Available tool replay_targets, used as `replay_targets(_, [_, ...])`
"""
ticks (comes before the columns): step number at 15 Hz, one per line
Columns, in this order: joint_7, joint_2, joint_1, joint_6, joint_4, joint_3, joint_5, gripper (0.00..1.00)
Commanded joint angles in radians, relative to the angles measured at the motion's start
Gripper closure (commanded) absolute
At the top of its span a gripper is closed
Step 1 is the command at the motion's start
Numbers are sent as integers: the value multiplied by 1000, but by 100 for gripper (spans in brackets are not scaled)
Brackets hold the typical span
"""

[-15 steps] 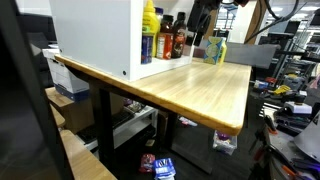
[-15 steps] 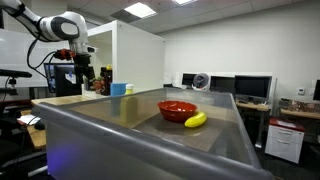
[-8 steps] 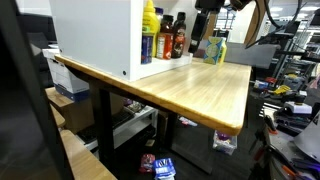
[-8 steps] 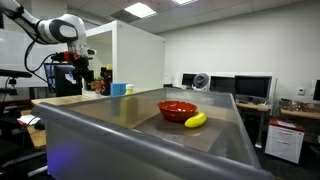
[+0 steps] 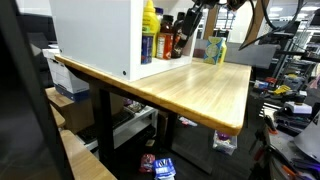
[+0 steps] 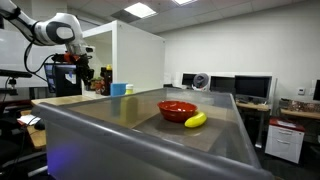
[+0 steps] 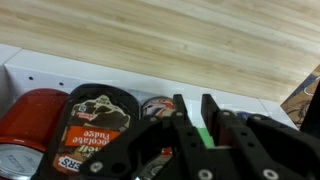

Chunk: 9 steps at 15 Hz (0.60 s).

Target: Move the red can backwards

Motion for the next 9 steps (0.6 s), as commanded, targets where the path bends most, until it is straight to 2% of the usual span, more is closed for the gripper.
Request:
replay_targets(1, [29, -10, -32, 72, -34, 22, -9, 98])
replay_targets(9, [64, -7, -50, 165, -60, 27, 7, 100])
